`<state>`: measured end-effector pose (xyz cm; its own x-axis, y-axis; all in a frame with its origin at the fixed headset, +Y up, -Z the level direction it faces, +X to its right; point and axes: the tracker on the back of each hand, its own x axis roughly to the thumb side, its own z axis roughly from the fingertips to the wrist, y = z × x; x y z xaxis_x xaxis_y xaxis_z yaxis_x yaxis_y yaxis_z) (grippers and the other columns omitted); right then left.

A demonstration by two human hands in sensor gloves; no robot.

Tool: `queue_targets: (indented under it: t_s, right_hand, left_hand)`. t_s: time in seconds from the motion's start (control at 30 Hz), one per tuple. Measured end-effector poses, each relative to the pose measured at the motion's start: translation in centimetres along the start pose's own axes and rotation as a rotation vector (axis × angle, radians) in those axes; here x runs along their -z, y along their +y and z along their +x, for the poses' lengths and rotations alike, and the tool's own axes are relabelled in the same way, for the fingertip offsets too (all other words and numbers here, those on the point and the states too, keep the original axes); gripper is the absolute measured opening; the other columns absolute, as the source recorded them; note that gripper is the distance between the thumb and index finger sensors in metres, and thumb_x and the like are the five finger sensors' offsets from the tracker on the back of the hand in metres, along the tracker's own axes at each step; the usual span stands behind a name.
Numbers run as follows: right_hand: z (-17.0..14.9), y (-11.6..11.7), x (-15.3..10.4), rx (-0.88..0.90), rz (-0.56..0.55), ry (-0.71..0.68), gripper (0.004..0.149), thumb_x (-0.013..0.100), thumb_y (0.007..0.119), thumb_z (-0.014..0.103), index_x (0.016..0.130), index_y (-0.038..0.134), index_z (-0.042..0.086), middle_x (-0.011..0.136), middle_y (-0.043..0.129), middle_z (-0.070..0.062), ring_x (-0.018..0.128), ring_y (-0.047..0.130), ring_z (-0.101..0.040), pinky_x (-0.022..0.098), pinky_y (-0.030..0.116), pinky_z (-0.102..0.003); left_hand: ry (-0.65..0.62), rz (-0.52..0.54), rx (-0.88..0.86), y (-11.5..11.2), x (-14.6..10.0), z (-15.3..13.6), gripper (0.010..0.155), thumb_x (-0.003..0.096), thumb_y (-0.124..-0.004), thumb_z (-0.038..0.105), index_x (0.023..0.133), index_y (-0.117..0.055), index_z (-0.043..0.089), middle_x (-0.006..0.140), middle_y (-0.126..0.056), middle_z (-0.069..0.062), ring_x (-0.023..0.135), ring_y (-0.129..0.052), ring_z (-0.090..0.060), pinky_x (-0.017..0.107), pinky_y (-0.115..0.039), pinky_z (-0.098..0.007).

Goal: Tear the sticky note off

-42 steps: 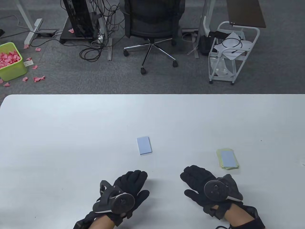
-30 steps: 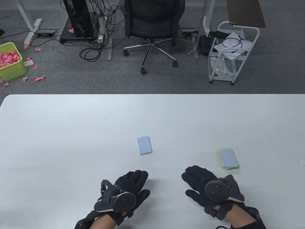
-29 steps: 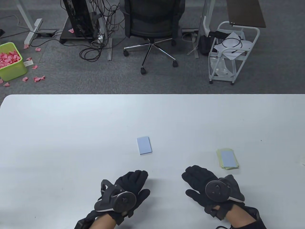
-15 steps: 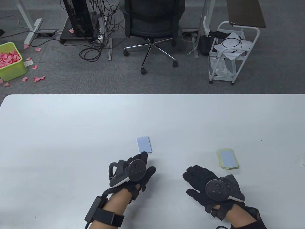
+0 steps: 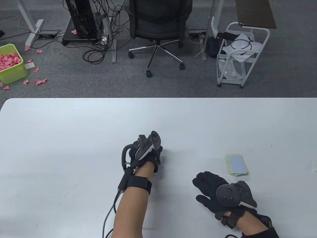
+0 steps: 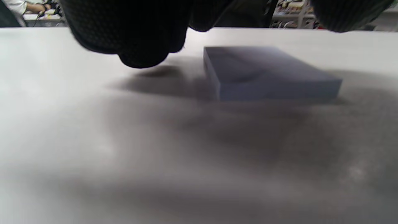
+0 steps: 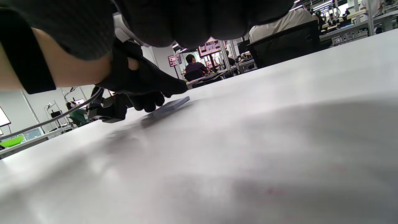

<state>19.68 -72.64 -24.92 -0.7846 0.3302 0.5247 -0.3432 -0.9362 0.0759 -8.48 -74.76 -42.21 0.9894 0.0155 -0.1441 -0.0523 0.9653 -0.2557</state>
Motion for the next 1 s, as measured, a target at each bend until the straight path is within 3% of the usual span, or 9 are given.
queue_targets:
  t_s: [0.07, 0.13, 0.23, 0.37, 0.47, 0.63, 1.0]
  right_hand:
    - [-0.1, -0.1, 0.0, 0.003, -0.001, 0.006, 0.062, 0.044, 0.078, 0.055, 0.097, 0.06, 0.027, 0.105, 0.057, 0.0, 0.099, 0.059, -0.033, 0.072, 0.054, -0.05]
    - [-0.2, 0.0, 0.0, 0.008, -0.001, 0.009, 0.062, 0.044, 0.078, 0.055, 0.097, 0.06, 0.027, 0.105, 0.057, 0.0, 0.099, 0.059, -0.033, 0.072, 0.054, -0.05]
    - [-0.3, 0.1, 0.0, 0.009, 0.006, 0.014, 0.062, 0.044, 0.078, 0.054, 0.097, 0.06, 0.027, 0.105, 0.057, 0.0, 0.099, 0.059, -0.033, 0.072, 0.054, -0.05]
    - [-0.4, 0.2, 0.1, 0.008, 0.018, 0.017, 0.062, 0.044, 0.078, 0.055, 0.097, 0.06, 0.027, 0.105, 0.057, 0.0, 0.099, 0.059, -0.033, 0.072, 0.054, -0.05]
    - [-0.4, 0.2, 0.1, 0.012, 0.021, 0.019, 0.062, 0.044, 0.078, 0.055, 0.097, 0.06, 0.027, 0.105, 0.057, 0.0, 0.099, 0.059, -0.033, 0.072, 0.054, -0.05]
    - [-0.6, 0.4, 0.2, 0.043, 0.025, 0.028, 0.062, 0.044, 0.078, 0.055, 0.097, 0.06, 0.027, 0.105, 0.058, 0.0, 0.099, 0.059, -0.033, 0.072, 0.054, -0.05]
    - [-0.9, 0.3, 0.2, 0.155, 0.011, 0.06, 0.062, 0.044, 0.077, 0.055, 0.097, 0.06, 0.027, 0.105, 0.058, -0.001, 0.098, 0.061, -0.033, 0.071, 0.056, -0.05]
  left_hand:
    - [0.009, 0.066, 0.057, 0.0, 0.3, 0.7, 0.097, 0.0551, -0.074, 0.07, 0.111, -0.058, -0.008, 0.099, -0.074, -0.031, 0.072, -0.085, -0.052, 0.052, -0.078, -0.057]
    - [0.026, 0.065, 0.119, -0.1, 0.5, 1.3, 0.095, 0.0528, -0.08, 0.066, 0.11, -0.061, -0.007, 0.098, -0.077, -0.028, 0.071, -0.087, -0.049, 0.052, -0.08, -0.055]
    - [0.0, 0.086, 0.031, 0.2, 0.5, 1.6, 0.087, 0.052, -0.088, 0.056, 0.108, -0.063, -0.006, 0.096, -0.079, -0.027, 0.07, -0.089, -0.047, 0.051, -0.081, -0.054]
    - [-0.062, 0.025, 0.085, 0.2, 0.2, 1.6, 0.088, 0.0541, -0.086, 0.049, 0.109, -0.054, -0.011, 0.1, -0.072, -0.03, 0.074, -0.086, -0.049, 0.054, -0.079, -0.056]
    - [-0.131, 0.048, 0.094, 0.0, -0.8, 1.0, 0.088, 0.054, -0.086, 0.051, 0.108, -0.054, -0.011, 0.098, -0.073, -0.029, 0.072, -0.087, -0.047, 0.053, -0.079, -0.055]
    - [-0.281, 0.148, 0.062, 0.2, -4.2, -0.1, 0.088, 0.055, -0.084, 0.054, 0.108, -0.055, -0.01, 0.098, -0.074, -0.028, 0.071, -0.088, -0.045, 0.052, -0.08, -0.054]
    - [-0.589, 0.395, 0.049, -0.1, -15.7, -0.3, 0.089, 0.0562, -0.082, 0.055, 0.11, -0.052, -0.009, 0.1, -0.071, -0.027, 0.074, -0.087, -0.044, 0.053, -0.08, -0.053]
